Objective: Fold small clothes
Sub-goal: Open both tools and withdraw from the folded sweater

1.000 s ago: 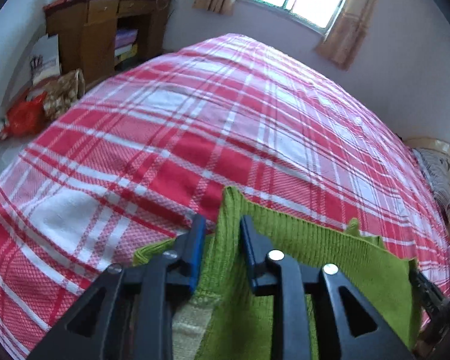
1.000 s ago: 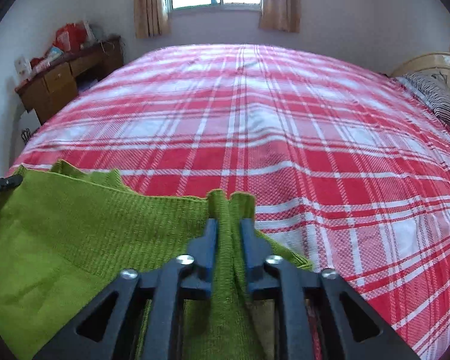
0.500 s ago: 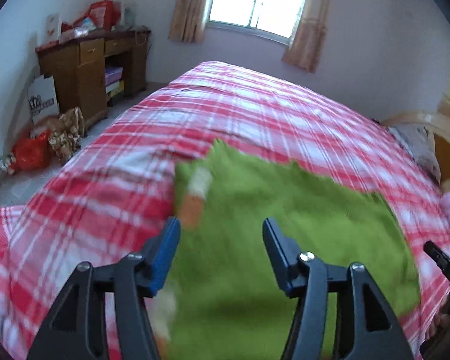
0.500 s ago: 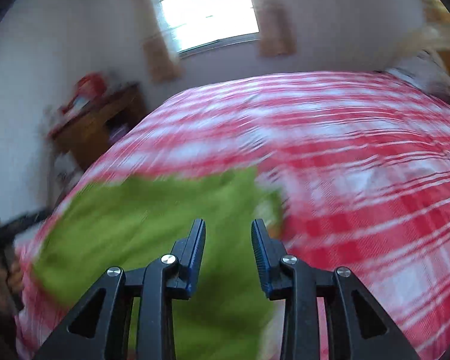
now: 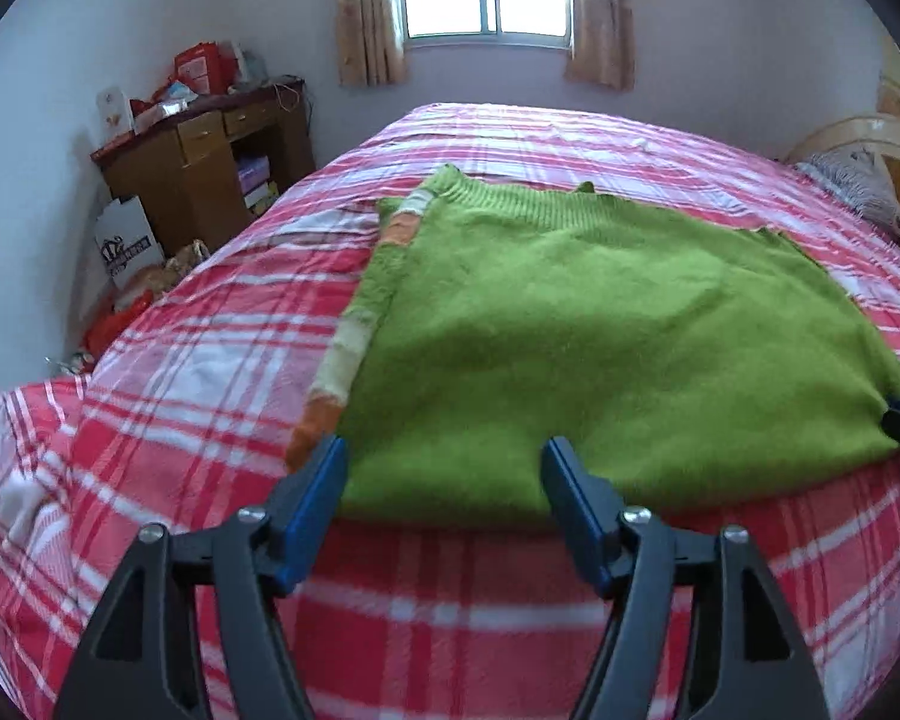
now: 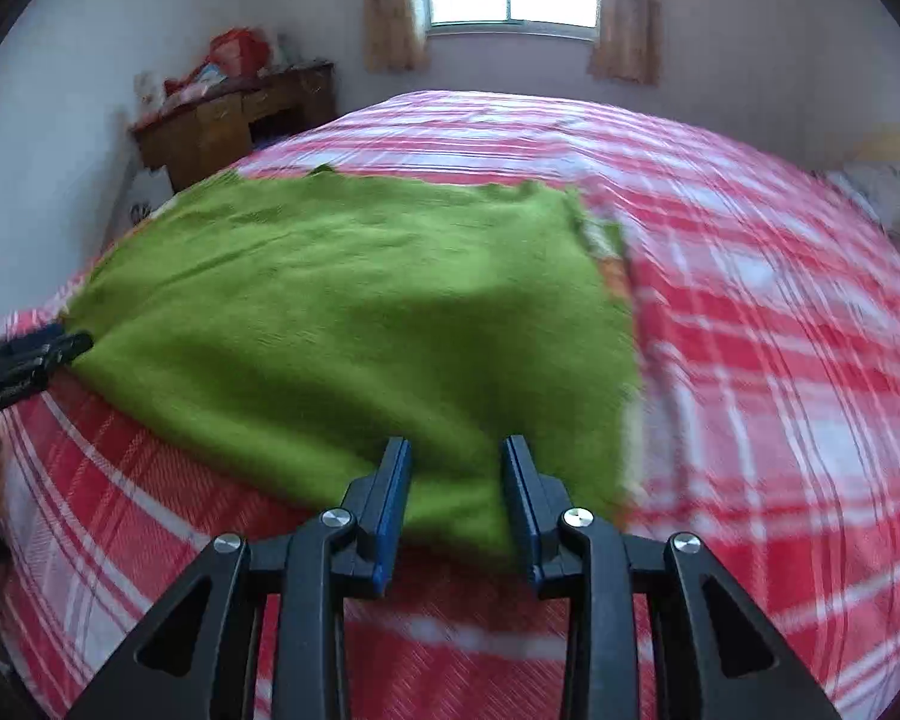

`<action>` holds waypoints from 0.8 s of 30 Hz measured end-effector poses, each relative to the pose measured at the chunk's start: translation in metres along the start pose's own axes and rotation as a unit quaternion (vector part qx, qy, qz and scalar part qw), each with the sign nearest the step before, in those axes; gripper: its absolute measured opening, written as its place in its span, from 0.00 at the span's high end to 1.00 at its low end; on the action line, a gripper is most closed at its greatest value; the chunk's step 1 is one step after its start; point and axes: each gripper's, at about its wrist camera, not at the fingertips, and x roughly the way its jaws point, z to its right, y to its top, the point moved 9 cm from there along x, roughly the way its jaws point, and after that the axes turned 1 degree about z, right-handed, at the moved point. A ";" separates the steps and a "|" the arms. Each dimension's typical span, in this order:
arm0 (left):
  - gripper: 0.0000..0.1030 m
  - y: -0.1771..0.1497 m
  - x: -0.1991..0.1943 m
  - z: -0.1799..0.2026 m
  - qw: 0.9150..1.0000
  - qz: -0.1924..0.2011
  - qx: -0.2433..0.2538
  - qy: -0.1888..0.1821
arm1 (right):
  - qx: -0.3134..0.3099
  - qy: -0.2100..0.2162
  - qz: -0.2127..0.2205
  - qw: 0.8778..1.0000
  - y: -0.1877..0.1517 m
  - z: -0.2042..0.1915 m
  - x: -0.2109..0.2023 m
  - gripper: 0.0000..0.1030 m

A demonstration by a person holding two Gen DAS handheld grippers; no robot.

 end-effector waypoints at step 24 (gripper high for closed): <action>0.14 0.007 0.025 -0.018 0.957 0.003 -0.287 -0.044 | -0.009 0.086 0.020 0.996 0.018 -0.108 0.021 0.70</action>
